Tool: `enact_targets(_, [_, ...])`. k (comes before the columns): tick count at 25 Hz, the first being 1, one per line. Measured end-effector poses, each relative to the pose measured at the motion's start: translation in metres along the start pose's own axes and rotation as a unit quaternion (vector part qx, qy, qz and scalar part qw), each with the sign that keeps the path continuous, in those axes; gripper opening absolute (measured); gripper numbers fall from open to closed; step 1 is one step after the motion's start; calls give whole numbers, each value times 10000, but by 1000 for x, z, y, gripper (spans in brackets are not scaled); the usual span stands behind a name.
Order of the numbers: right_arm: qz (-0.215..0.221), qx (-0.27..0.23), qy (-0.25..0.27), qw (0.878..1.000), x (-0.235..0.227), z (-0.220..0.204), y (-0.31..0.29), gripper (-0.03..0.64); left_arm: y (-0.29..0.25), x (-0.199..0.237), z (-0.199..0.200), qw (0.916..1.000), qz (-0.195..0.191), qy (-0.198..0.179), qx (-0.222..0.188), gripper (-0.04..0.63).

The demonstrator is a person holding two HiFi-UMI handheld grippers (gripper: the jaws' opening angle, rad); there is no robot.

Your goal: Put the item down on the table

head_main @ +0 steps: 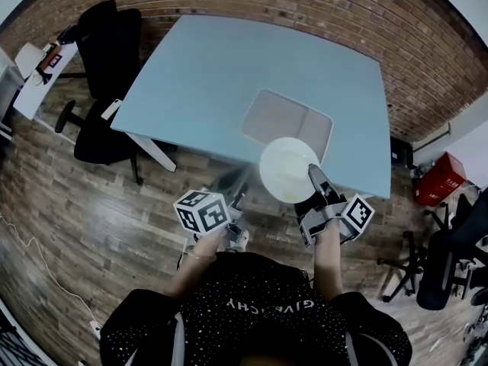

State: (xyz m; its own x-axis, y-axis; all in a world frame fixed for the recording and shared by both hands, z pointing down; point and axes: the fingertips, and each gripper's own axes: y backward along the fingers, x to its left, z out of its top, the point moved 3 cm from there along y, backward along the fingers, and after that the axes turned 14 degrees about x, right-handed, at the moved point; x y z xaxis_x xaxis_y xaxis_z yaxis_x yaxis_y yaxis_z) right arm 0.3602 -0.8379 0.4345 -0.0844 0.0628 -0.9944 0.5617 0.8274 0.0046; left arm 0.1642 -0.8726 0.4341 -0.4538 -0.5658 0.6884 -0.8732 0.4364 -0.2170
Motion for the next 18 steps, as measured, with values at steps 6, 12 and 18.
enact_targets(6, [-438,-157,196,9987,-27,67,-59,28,-63,52,56,9987,64,-501,-45,9])
enact_targets(12, [-930,-55,340,9951,-72,118,-107,28,-107,99,75,9979,265,-586,-108,9])
enact_targets(18, [-1597,192,522,9856,-115,140,-148,28,-127,136,72,9971,651,-399,8,9])
